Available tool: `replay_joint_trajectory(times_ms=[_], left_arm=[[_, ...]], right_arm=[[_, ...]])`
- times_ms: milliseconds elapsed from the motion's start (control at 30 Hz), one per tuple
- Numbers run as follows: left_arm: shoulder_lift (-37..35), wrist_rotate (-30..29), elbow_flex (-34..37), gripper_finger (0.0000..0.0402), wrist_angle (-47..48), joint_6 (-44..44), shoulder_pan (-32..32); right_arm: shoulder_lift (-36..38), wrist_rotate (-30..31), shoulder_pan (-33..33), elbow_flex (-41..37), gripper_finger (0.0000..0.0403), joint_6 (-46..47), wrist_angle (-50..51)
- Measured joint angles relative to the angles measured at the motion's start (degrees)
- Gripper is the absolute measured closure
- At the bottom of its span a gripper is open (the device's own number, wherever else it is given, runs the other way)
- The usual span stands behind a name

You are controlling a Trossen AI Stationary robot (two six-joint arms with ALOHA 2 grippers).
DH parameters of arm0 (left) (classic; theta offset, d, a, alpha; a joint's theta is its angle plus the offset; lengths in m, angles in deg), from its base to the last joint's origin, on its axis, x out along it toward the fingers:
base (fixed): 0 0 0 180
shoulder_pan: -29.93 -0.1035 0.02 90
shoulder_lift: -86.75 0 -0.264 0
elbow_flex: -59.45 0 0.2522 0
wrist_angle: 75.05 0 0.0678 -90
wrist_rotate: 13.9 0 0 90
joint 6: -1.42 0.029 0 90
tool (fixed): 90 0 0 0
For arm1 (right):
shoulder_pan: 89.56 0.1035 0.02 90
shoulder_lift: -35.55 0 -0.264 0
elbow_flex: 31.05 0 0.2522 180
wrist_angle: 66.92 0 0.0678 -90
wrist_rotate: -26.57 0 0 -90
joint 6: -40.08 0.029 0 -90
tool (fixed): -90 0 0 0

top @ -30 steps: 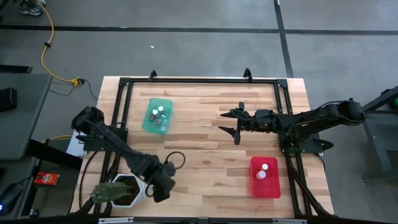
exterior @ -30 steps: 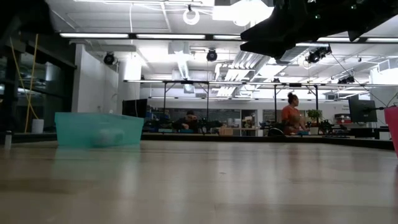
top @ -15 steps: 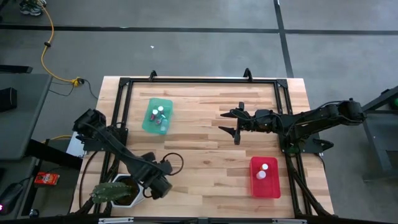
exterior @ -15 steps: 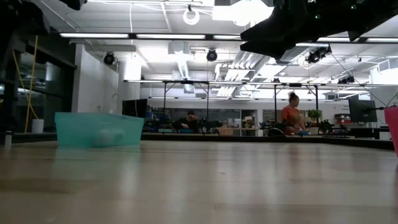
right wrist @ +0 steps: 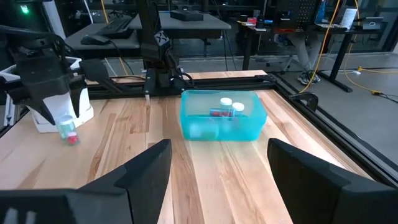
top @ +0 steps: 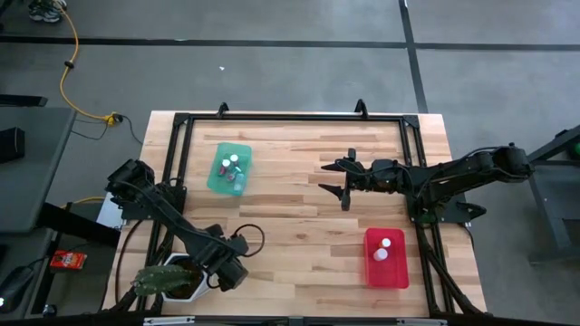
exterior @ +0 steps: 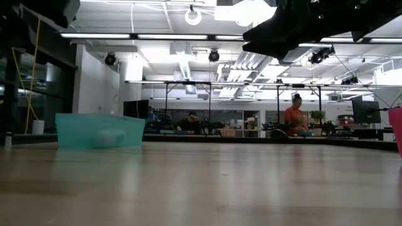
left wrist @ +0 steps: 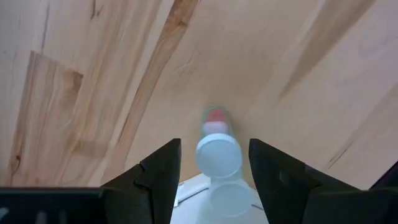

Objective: Pick and place medicine bottles into bin by pill shape (circle, oval)
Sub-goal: Put the blue capsule bottle into the blue bin

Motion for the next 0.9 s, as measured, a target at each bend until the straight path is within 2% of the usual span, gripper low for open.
replay_joint_trajectory(times_ms=[200,367,533,733,900], left_arm=[[0.4,0.2,0.0,0.0225,-1.3,0.0,0.3],[3.5,3.6,0.0,0.0225,-1.4,1.8,0.7],[4.0,2.7,-0.1,0.0227,-1.3,3.6,0.6],[2.5,0.0,-0.1,0.0251,-0.3,4.0,0.2],[2.5,0.0,-0.1,0.0281,1.4,4.0,0.2]], right_arm=[[0.0,0.0,0.0,0.0,0.0143,0.1,0.0],[0.0,0.0,0.0,0.0,0.0143,0.0,0.0],[0.0,0.0,0.0,0.0,0.0143,0.0,0.0],[0.0,0.0,0.0,0.0,0.0143,0.0,0.0],[0.0,0.0,0.0,0.0,0.0143,0.1,0.0]])
